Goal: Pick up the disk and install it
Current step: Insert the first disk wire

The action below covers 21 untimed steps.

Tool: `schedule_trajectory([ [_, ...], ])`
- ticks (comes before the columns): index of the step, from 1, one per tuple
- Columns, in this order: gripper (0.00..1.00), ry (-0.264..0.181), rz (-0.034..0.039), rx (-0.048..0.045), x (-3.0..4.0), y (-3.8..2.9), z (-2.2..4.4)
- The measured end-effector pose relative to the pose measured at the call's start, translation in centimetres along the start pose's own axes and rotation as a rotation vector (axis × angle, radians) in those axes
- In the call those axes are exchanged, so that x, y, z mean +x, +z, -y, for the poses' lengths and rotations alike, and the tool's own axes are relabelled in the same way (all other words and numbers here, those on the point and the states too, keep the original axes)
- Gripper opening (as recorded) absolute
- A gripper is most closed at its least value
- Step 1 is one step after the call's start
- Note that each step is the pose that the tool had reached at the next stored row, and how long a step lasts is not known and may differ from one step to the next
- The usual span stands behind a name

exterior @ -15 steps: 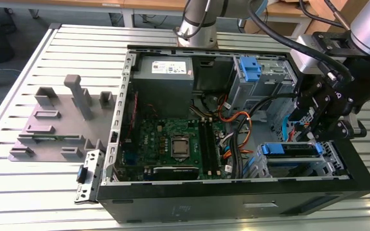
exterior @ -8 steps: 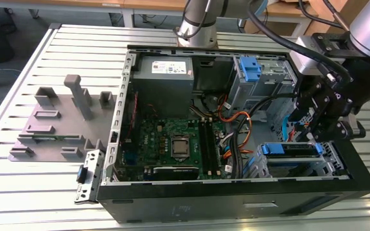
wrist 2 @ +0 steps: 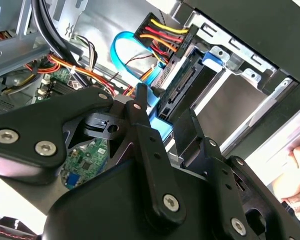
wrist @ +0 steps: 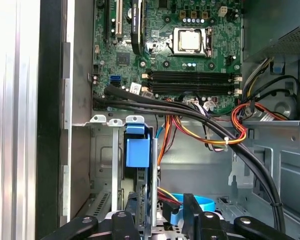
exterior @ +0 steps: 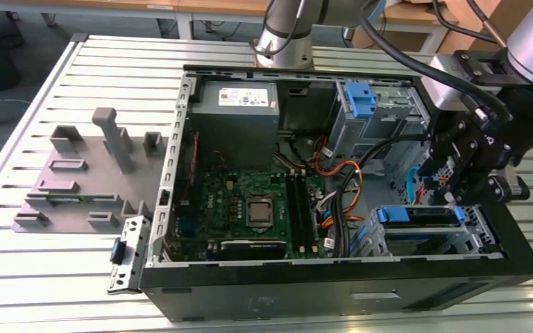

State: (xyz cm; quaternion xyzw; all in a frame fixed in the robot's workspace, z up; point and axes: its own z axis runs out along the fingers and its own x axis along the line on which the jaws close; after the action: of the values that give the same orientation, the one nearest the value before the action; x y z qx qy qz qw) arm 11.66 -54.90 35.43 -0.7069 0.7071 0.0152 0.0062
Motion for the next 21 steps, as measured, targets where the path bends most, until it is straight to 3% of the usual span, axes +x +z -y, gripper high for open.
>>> schedule_trajectory([
  [21,0.48,0.000,-0.0048,-0.0014,0.47,0.44,0.22],
])
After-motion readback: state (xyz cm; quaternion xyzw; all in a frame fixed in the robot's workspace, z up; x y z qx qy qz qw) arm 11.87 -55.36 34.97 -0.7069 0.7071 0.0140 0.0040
